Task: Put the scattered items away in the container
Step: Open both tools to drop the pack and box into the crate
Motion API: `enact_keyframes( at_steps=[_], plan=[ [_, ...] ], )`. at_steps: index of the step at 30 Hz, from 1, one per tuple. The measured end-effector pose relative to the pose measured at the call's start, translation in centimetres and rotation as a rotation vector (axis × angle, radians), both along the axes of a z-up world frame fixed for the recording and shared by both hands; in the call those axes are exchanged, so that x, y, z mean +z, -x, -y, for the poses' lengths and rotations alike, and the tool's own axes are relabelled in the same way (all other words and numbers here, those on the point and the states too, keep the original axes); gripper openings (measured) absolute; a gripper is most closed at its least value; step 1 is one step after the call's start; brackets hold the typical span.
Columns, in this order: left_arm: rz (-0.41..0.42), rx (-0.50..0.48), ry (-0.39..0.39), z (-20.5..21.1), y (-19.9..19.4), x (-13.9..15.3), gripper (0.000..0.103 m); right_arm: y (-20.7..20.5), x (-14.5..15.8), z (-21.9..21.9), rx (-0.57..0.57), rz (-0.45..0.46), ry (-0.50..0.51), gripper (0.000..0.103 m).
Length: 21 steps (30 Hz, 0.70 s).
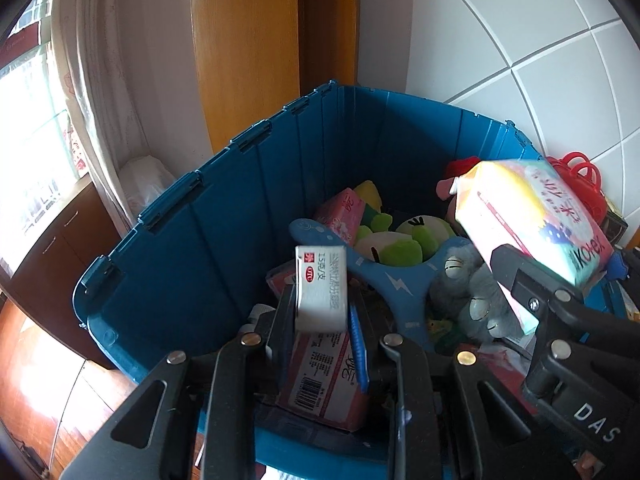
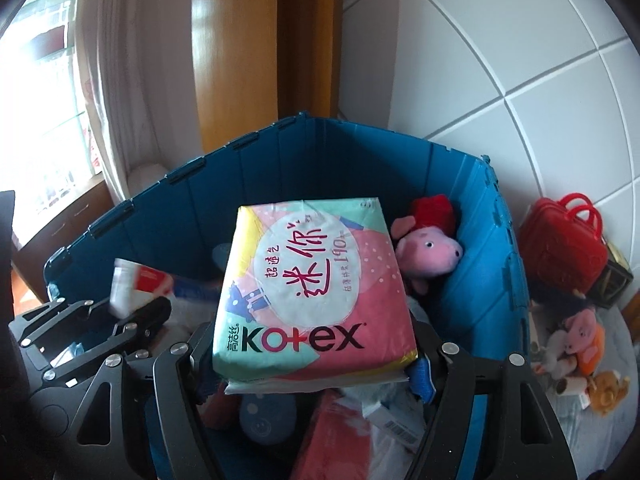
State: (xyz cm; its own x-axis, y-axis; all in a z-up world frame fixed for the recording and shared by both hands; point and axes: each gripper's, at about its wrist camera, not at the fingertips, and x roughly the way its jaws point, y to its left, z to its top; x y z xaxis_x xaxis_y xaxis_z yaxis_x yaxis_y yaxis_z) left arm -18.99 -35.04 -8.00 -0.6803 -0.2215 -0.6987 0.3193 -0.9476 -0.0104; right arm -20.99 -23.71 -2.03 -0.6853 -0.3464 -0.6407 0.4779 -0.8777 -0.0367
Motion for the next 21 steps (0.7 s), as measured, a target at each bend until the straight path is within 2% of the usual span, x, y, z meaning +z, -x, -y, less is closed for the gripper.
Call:
enact_keyframes(
  at_steps=[1, 3, 8, 12, 14, 16, 21],
  plan=[
    [-0.003, -0.001, 0.003, 0.0, -0.1, -0.1, 0.055, -0.1, 0.1, 0.1, -0.008, -0.007, 0.002, 0.085],
    [-0.020, -0.005, 0.022, -0.1, -0.4, 0.0, 0.064, -0.4, 0.2, 0.3, -0.016, -0.017, 0.000, 0.086],
    [-0.045, -0.011, 0.014, -0.1, -1.4, 0.2, 0.064, -1.2, 0.7, -0.3, -0.049, -0.042, 0.002, 0.086],
    [-0.093, 0.000, -0.001, -0.4, -3.0, 1.0, 0.064, -3.2, 1.7, -2.5, -0.057, -0.086, 0.031, 0.086],
    [-0.130, 0.002, -0.009, -0.9, -4.0, 1.4, 0.067, -4.6, 2.4, -4.1, -0.061, -0.108, 0.055, 0.087],
    [-0.186, -0.004, -0.013, -2.0, -5.2, 2.2, 0.076, -6.0, 3.1, -6.0, -0.069, -0.135, 0.083, 0.087],
    [-0.303, -0.066, 0.010, -6.6, -7.7, 4.3, 0.078, -9.0, 4.2, -12.0, -0.137, -0.221, 0.137, 0.093]
  ],
)
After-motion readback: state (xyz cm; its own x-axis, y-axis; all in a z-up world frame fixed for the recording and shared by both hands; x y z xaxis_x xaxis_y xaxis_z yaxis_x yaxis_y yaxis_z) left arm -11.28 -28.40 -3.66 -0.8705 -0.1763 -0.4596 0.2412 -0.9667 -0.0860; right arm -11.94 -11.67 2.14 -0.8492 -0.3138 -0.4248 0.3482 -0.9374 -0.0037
